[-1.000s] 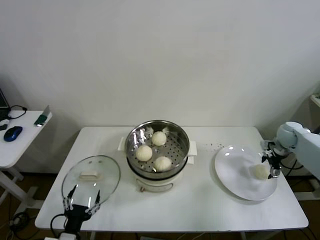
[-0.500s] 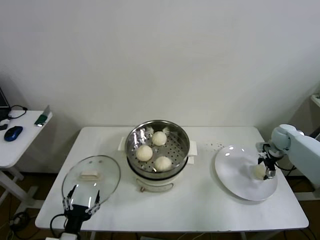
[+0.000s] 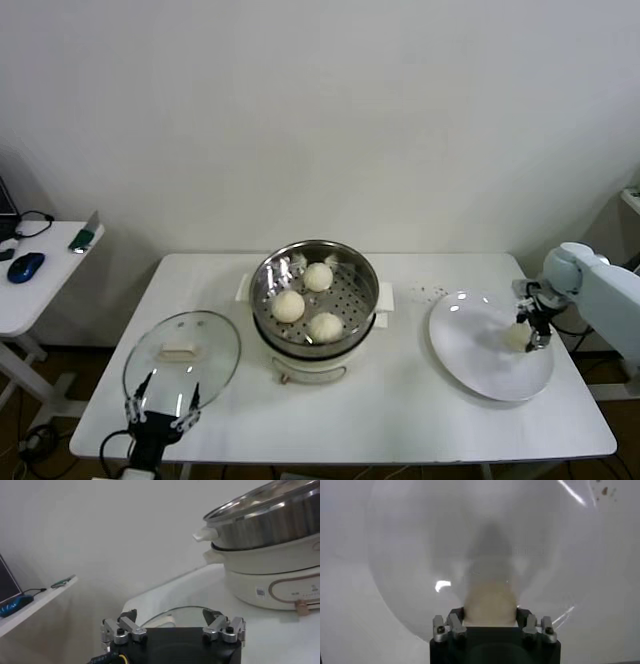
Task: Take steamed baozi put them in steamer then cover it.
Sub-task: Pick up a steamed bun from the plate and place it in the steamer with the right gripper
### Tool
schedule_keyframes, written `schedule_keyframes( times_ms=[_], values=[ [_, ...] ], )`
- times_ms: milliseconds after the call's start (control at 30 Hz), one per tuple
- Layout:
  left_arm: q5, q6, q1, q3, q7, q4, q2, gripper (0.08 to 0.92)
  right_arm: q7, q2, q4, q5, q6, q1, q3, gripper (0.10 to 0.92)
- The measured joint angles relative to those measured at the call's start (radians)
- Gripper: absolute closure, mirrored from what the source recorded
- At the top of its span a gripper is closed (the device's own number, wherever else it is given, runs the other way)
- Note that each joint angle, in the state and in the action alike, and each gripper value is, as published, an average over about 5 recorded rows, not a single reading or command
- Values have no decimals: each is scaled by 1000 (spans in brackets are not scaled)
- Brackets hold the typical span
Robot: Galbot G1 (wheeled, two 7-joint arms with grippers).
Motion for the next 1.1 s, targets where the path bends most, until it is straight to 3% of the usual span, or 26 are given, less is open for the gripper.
schedule_keyframes(
  times_ms=[400,1100],
  values=[
    [11,0,-10,34,4,-17,-5,177,12,85,35,274,-72,319,-268,344],
    [-63,-8,15,64,17,-73,16,177,115,470,178,892,-235,775,-751,338]
  ],
)
